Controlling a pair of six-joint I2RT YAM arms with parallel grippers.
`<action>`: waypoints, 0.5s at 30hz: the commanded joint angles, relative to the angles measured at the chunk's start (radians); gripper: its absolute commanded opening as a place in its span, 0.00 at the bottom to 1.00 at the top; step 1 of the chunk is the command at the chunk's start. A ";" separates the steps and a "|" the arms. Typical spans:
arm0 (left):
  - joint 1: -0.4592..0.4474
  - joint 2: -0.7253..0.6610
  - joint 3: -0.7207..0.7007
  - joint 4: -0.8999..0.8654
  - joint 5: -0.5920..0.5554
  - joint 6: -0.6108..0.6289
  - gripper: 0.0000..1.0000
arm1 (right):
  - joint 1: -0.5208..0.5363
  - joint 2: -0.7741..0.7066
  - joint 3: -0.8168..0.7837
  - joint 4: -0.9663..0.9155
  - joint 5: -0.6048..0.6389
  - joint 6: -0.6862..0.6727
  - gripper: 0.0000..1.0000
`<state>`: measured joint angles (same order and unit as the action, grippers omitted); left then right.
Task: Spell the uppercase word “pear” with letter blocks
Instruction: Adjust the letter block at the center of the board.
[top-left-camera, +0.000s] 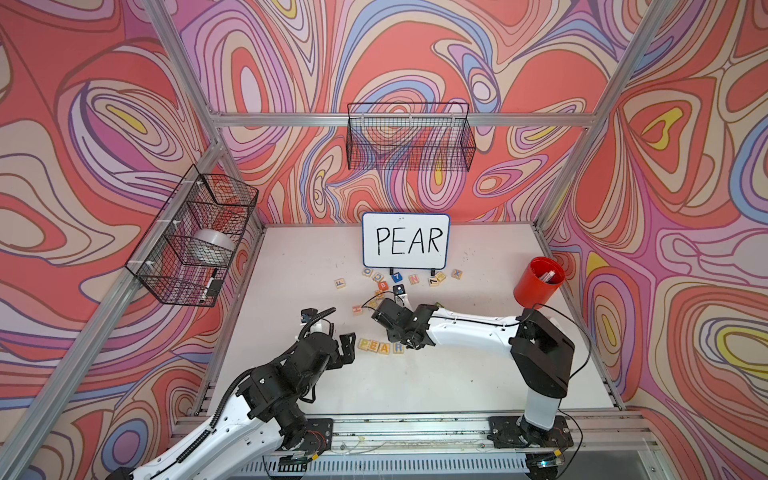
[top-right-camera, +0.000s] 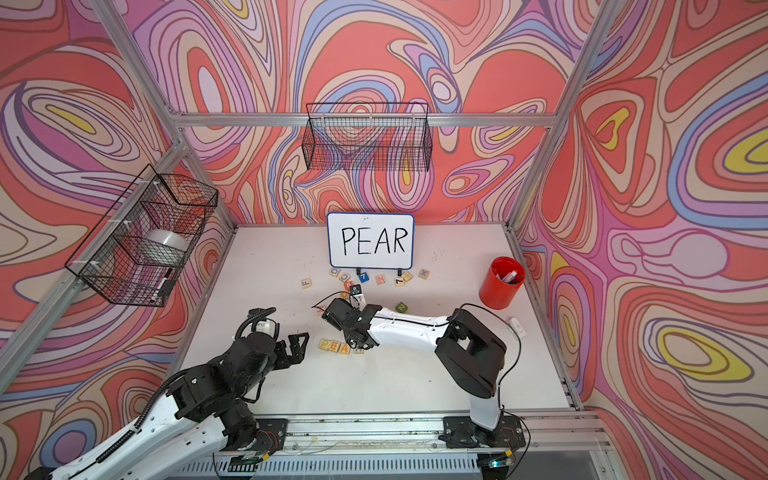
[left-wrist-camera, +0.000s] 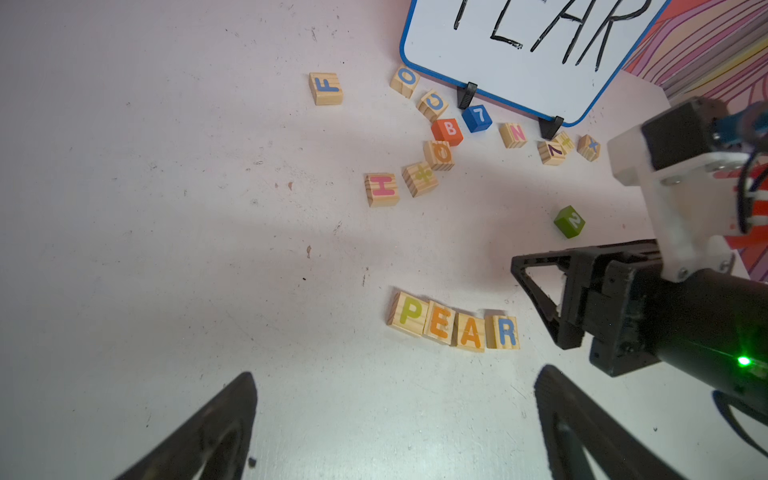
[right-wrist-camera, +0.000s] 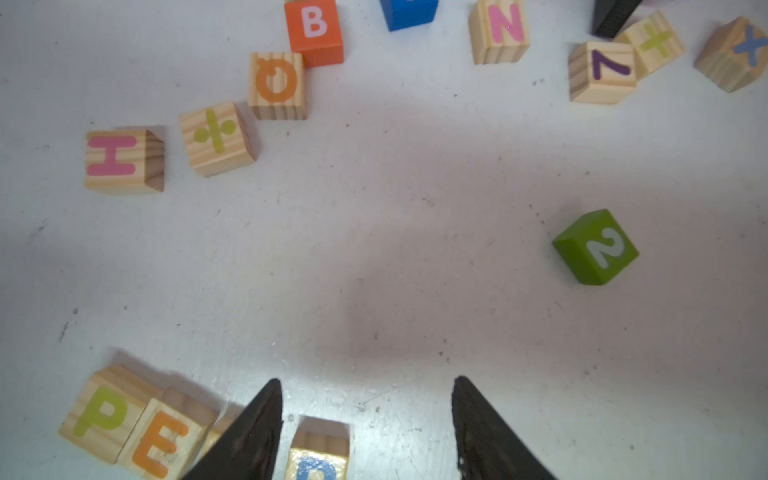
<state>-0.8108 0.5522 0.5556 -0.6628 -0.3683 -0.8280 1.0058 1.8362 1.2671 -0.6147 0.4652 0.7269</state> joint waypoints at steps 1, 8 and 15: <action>-0.002 0.002 0.008 -0.013 -0.008 -0.019 1.00 | -0.025 -0.042 -0.067 -0.046 0.042 0.029 0.68; -0.002 0.031 0.012 0.016 0.002 -0.008 1.00 | -0.116 -0.103 -0.192 0.003 -0.029 0.006 0.71; -0.002 0.048 0.020 0.022 0.006 -0.009 1.00 | -0.121 -0.106 -0.221 0.078 -0.114 -0.032 0.79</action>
<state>-0.8108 0.6025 0.5556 -0.6540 -0.3618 -0.8276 0.8795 1.7535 1.0637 -0.5915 0.4057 0.7128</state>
